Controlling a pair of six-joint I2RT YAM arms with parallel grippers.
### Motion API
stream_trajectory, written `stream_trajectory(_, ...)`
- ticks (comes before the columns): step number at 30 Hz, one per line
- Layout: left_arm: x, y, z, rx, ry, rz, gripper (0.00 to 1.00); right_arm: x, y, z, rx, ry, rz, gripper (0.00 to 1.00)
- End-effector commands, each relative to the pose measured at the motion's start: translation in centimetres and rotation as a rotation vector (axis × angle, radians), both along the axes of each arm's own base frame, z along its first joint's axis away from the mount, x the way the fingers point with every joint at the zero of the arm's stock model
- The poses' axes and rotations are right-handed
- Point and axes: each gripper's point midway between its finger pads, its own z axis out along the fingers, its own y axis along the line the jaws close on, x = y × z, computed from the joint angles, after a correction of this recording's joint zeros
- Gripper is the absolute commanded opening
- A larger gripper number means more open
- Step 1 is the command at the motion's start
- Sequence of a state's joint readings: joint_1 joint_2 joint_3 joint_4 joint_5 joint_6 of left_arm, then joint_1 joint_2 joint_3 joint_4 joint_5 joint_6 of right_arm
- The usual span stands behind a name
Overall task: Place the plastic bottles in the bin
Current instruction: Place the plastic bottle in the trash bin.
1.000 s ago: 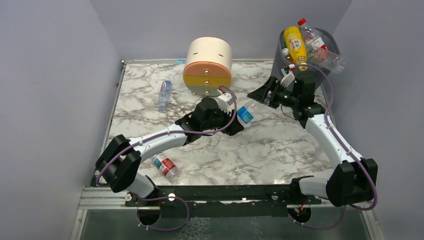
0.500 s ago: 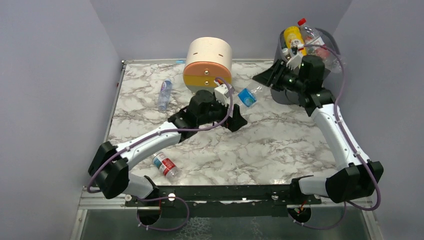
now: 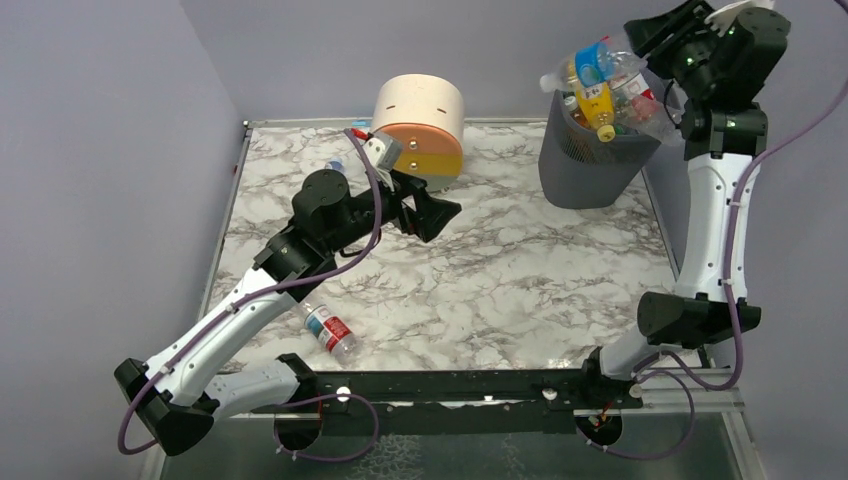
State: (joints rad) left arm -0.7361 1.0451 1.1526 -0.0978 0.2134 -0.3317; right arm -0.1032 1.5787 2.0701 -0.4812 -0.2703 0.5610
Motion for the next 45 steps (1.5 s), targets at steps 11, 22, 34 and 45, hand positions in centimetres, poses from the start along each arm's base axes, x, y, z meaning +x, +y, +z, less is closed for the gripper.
stream_trajectory(11, 0.7, 0.5, -6.3, 0.108, 0.096, 0.014, 0.99, -0.4, -14.8, 5.0, -0.017, -0.165, -0.707, 0.31)
stream_trajectory(22, 0.8, -0.8, -7.6, 0.106, 0.12, -0.046, 0.99, 1.8, -19.9, 3.6, -0.183, -0.134, -0.963, 0.31)
stream_trajectory(34, 0.8, -1.4, -7.8, 0.103, 0.127, -0.072, 0.99, 5.3, -20.9, -2.7, -0.341, 0.045, -0.95, 0.34)
stream_trajectory(45, 1.1, -1.8, -8.3, 0.105, 0.139, -0.077, 0.99, 9.1, -18.3, -8.3, -0.434, 0.187, -0.838, 0.35)
